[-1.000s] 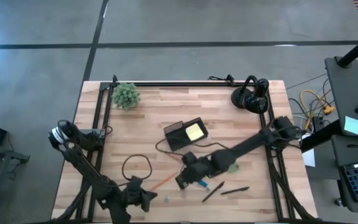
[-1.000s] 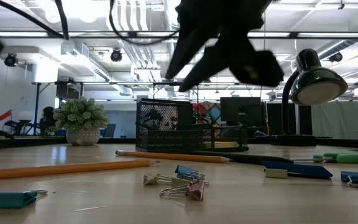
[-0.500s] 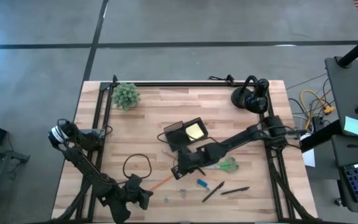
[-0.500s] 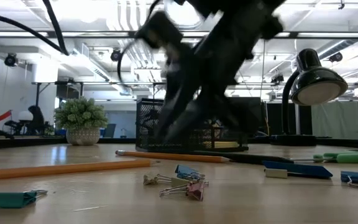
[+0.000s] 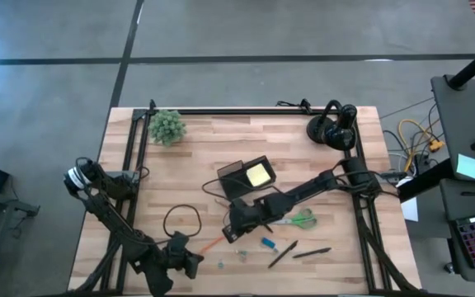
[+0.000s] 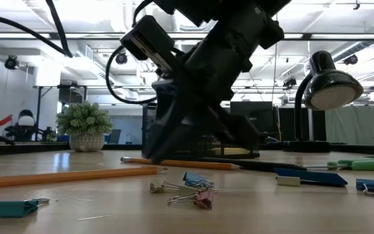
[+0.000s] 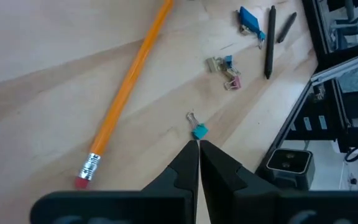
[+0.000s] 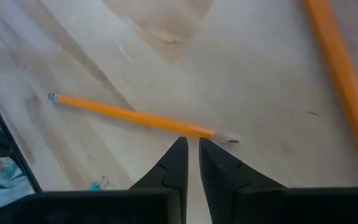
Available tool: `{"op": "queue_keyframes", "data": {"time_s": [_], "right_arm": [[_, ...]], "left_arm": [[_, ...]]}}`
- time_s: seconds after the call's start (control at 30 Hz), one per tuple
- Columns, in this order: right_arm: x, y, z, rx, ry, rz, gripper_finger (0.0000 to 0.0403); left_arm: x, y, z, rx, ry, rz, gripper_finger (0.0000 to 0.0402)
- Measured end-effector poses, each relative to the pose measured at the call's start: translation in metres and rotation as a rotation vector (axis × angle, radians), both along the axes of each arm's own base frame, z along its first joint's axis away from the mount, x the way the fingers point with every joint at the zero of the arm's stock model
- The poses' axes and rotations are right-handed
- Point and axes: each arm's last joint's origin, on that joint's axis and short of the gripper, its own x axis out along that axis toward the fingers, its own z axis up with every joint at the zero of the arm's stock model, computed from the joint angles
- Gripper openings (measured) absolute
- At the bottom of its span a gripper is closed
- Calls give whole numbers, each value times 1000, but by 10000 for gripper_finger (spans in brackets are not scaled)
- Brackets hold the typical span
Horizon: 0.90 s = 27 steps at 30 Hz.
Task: Pick and place office supplies into organizer
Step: Put the bottom orange pencil into the black desk organizer
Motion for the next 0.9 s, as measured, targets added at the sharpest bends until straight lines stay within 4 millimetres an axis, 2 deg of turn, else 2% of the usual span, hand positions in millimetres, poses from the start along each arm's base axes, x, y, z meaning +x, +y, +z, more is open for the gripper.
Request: {"op": "queue_keyframes", "data": {"time_s": [0.17,0.9], "right_arm": [[0,-1,1,-26,-8,8,9],[-3,-4,-11,-75,17,-15,8]], "left_arm": [[0,0,-1,2,1,0,0],[2,-1,3,-29,-8,21,0]]}}
